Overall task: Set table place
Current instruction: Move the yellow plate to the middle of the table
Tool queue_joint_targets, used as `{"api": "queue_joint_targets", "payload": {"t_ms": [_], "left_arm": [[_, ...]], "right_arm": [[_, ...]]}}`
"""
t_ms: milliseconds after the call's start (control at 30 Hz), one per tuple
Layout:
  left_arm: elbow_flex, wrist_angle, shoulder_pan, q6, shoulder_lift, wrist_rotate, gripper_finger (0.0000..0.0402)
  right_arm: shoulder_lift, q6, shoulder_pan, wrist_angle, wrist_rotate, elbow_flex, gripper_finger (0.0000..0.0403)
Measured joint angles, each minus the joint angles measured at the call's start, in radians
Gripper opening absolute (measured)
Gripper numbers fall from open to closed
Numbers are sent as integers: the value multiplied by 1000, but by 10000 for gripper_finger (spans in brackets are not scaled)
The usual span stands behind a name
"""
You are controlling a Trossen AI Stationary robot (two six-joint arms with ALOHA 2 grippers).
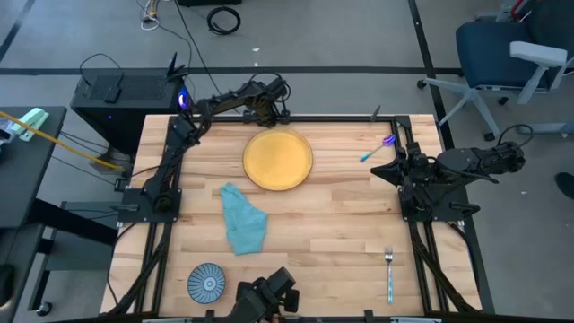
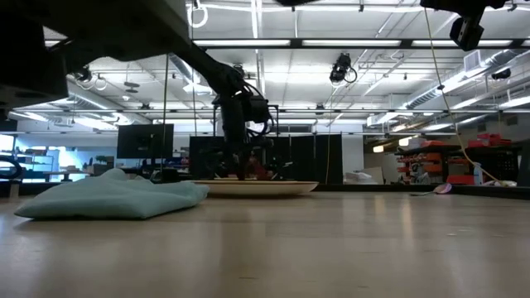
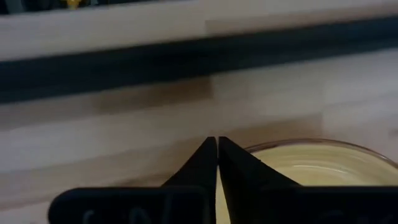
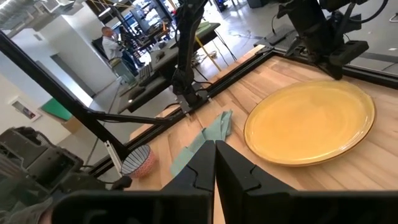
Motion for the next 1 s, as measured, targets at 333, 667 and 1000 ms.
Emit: {"api": "queue_joint_targets", "payload": {"t_ms": [333, 667, 1000], "left_arm": [[0, -8, -90, -26, 1, 14, 9], [-1, -27, -205, -100, 1, 21, 26], [-2, -49, -285, -139, 1, 22, 11]], "right_arm": [[0, -1, 0, -2, 0, 0, 17], [0, -2, 0, -2, 0, 0, 17], [0, -1, 0, -3, -51, 0, 17]]}}
